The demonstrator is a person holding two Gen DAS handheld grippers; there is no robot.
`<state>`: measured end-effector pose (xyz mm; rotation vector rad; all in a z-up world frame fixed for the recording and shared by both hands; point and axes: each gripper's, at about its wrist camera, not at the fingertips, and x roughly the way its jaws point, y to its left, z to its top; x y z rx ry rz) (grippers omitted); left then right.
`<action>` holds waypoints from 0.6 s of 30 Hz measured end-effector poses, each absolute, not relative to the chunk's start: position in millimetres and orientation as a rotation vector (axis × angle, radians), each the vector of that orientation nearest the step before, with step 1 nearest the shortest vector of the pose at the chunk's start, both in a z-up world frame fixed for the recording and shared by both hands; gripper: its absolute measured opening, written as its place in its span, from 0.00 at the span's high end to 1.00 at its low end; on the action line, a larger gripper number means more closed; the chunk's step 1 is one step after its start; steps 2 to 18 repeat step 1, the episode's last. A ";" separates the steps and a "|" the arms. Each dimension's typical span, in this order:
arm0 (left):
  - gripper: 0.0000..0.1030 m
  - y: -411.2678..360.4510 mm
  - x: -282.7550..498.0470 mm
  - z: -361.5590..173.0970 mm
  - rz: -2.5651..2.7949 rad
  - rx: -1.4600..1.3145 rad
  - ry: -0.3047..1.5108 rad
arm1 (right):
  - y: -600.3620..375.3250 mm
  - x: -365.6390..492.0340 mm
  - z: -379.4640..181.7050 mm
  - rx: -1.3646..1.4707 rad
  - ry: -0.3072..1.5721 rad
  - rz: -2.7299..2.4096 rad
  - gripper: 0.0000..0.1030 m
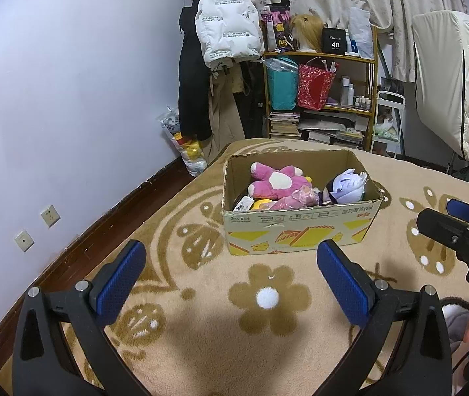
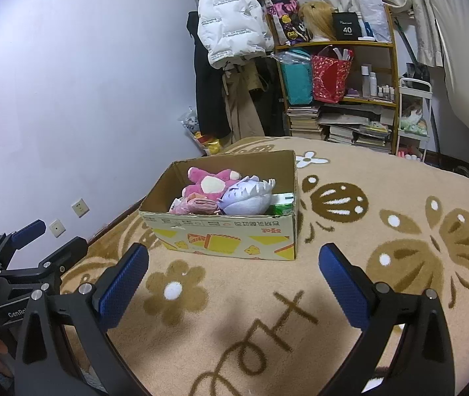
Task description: Organize soft objects
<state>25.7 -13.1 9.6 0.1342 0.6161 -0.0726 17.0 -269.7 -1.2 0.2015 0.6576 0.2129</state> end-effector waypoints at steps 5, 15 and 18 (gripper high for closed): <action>0.01 -12.8 25.8 9.4 -0.073 0.133 0.617 | -270.6 16.9 -1.8 0.202 0.659 0.212 0.00; 0.01 -12.8 25.8 9.4 -0.073 0.133 0.617 | -270.6 16.9 -1.8 0.202 0.659 0.212 0.00; 0.01 -12.8 25.8 9.4 -0.073 0.133 0.617 | -270.6 16.9 -1.8 0.202 0.659 0.212 0.00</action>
